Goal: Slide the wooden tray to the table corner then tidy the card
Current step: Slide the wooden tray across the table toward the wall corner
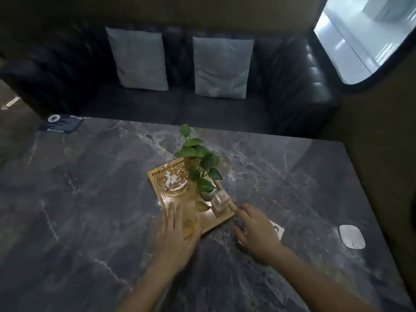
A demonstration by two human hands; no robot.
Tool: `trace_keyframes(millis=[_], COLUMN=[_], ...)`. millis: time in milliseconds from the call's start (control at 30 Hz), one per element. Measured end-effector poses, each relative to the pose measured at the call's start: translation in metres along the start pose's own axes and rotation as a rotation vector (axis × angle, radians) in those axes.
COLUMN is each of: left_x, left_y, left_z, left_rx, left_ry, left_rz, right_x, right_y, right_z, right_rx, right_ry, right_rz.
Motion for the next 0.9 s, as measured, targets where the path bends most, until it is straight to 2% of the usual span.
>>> trace_keyframes(millis=[133,367,900], left_x=[-0.004,-0.01,-0.013], left_y=[-0.018,-0.029,-0.03], left_z=[-0.008,-0.017,-0.026], left_rx=[0.037,0.183,0.292], left_ry=[-0.016,-0.025,0.058], left_rz=[0.127,0.191,0.225], right_x=[-0.015,-0.033,-0.052], right_y=[-0.003,-0.017,-0.028], right_z=[-0.021,-0.055,-0.064], right_rx=[0.052,0.101,0.194], right_ry=[-0.097,-0.223,-0.137], right_rz=[0.038,0.228,0.349])
Point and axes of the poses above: each hand's wrist, its own x-axis away from the middle knuckle, its own z-axis out of the back of the hand, y = z × x, the point moved 3 cm from there along -x, towards the middle knuckle, and after that the axes turned 15 degrees about x, right-handed, at the moved point
